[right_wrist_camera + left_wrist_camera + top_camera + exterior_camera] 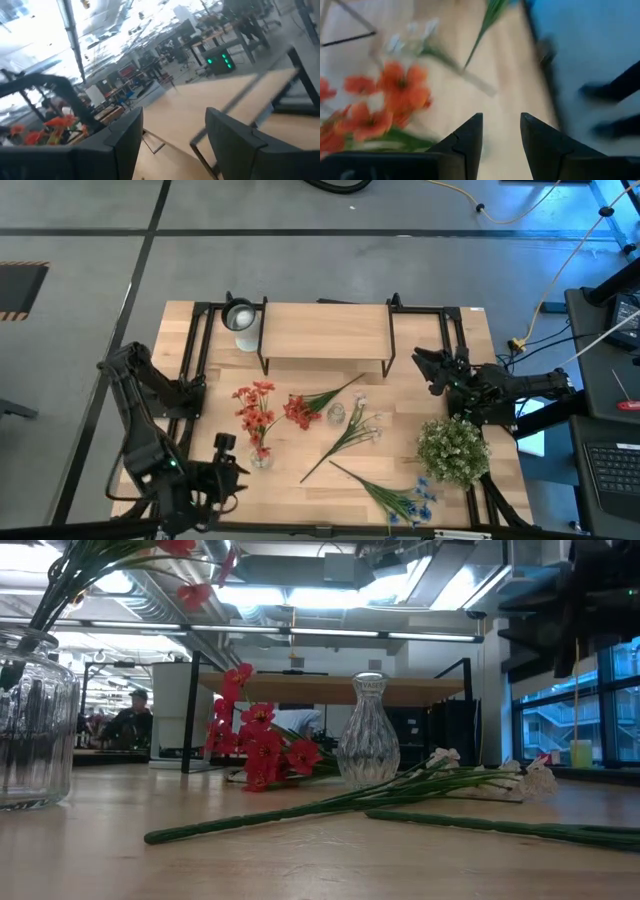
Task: Pick and place flowers into a vace then onto a shelf
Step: Put the white flowers into the left transparent vase
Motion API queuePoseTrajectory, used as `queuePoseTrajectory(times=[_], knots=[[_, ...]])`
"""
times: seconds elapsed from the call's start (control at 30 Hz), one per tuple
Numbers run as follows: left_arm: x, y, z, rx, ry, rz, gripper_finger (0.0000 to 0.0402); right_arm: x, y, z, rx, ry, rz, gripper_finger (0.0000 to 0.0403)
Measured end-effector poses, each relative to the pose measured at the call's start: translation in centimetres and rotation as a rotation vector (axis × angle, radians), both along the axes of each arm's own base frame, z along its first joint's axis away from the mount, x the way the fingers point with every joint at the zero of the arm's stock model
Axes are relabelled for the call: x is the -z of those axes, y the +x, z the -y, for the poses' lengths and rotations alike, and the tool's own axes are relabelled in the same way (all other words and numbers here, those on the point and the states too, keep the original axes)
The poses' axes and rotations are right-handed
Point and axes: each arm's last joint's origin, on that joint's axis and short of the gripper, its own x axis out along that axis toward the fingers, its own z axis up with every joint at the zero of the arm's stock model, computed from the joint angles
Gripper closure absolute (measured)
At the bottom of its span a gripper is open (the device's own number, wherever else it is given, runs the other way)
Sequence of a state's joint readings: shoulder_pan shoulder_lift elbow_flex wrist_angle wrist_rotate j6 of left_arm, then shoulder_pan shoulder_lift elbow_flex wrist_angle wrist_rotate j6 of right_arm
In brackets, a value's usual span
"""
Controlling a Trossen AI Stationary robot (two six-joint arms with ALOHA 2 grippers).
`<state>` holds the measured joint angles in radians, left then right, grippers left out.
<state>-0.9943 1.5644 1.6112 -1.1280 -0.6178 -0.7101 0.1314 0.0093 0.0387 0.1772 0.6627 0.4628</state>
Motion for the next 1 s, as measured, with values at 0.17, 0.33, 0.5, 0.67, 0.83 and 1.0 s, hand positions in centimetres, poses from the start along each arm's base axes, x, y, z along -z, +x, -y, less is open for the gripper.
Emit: queuePoseTrajectory(times=[0.17, 0.33, 0.5, 0.67, 0.83, 1.0], knots=[[-3.6, 0.0, -0.2, 0.061, -0.206, 0.201, 0.0277, -1.4, -0.4, 0.0, 0.000, -0.064, 0.002, 0.0186], [-7.7, -0.1, -0.8, 0.165, -0.239, 0.479, 0.0277, -2.0, -0.4, -0.2, -0.076, -0.101, 0.016, 0.0186], [-10.4, -0.8, -2.0, 0.165, -0.290, 0.634, 0.0276, -1.9, -0.3, -0.3, -0.134, -0.121, 0.000, 0.0186], [-11.2, -1.2, -2.6, 0.163, -0.336, 0.659, 0.0276, -1.4, -0.2, -0.4, -0.151, -0.127, -0.053, 0.0186], [-11.2, -0.6, -3.4, 0.021, -0.222, 0.701, 0.0280, -0.5, 0.0, -0.5, -0.195, -0.133, -0.143, 0.0186], [-11.1, 0.1, -4.2, -0.135, -0.185, 0.723, 0.0288, -0.2, 0.2, -0.6, -0.227, -0.120, -0.176, 0.0186]])
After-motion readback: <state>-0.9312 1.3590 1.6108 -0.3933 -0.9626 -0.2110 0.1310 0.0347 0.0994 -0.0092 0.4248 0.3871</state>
